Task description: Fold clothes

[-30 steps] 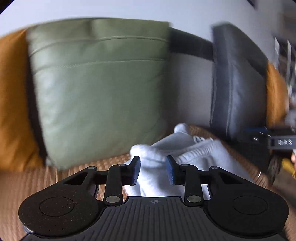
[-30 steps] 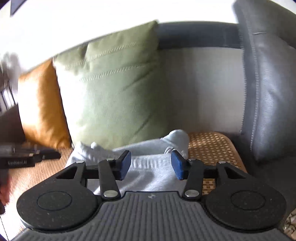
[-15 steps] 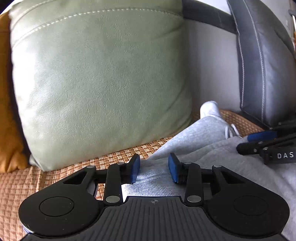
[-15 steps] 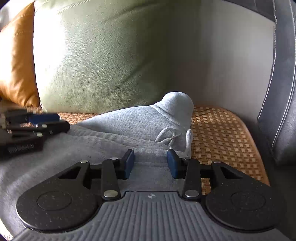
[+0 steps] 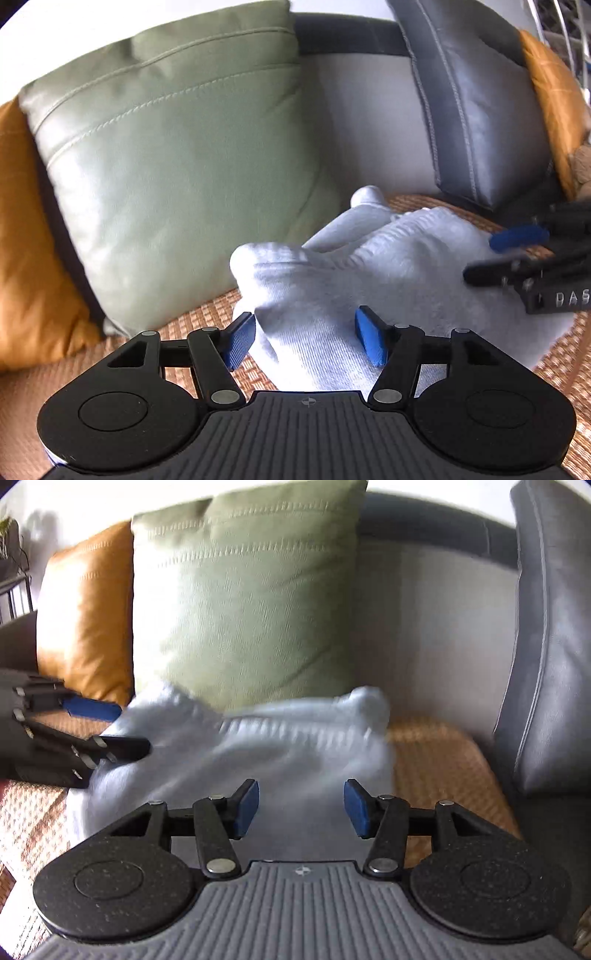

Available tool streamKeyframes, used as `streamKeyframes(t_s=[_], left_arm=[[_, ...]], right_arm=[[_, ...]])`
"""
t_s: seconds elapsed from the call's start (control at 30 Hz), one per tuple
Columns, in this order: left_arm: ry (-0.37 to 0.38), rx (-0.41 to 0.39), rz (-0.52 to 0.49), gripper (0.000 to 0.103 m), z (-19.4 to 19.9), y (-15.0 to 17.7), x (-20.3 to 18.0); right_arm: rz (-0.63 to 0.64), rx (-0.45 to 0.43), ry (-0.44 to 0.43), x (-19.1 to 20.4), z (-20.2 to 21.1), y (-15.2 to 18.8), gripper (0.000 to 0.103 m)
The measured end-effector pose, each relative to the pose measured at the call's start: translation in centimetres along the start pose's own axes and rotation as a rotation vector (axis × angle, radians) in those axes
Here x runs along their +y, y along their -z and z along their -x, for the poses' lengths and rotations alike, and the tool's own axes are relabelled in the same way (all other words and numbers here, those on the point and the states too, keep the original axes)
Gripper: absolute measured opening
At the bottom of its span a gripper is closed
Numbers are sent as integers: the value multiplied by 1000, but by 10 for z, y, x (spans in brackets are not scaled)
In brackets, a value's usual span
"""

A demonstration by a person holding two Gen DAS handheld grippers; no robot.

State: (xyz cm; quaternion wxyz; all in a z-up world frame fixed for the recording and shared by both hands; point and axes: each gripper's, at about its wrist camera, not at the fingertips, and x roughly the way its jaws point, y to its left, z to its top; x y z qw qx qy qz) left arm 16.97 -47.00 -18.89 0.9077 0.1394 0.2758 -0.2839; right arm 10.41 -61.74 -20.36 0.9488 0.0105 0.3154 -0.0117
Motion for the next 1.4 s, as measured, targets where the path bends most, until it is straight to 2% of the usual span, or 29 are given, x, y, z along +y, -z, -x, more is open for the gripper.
streamKeyframes(t_s=[0.07, 0.13, 0.23, 0.33, 0.4, 0.47, 0.53, 0.57, 0.7, 1.0, 1.13, 1.17, 1.27, 1.4], left_arm=[[11, 7, 95, 70, -5, 3, 7], [-5, -5, 92, 69, -8, 7, 5], [-21, -23, 85, 69, -12, 11, 0], [-6, -17, 181, 68, -14, 15, 8], [-25, -25, 171, 68, -13, 13, 3], [-53, -17, 152, 74, -11, 9, -1], [-77, 17, 168, 81, -5, 1, 1], [-74, 35, 184, 82, 1, -3, 3], [-76, 60, 202, 89, 45, -6, 3], [-109, 107, 255, 94, 130, 31, -41], [-117, 125, 260, 103, 162, 40, -61], [-116, 128, 252, 103, 166, 38, -66], [-119, 113, 253, 103, 180, 31, -77], [-128, 58, 290, 103, 202, 19, -83]], right_arm=[[-33, 4, 12, 1, -9, 6, 59], [-83, 5, 4, -3, -14, 7, 60], [-69, 5, 11, 0, -19, 7, 60], [-74, 0, 16, 0, -21, 8, 60], [-84, -5, 16, -1, -24, 8, 60], [-91, 4, 17, -2, -25, 6, 60], [-113, 35, 8, -5, -22, -2, 61], [-129, 57, -2, -8, -17, -8, 61], [-155, 77, -59, -17, 24, -17, 63], [-121, 74, -100, -22, 128, 22, 76], [-85, 77, -99, -17, 164, 29, 101], [-75, 76, -100, -15, 172, 29, 102], [-51, 90, -103, -12, 190, 24, 102], [-9, 37, -95, -9, 219, 18, 102]])
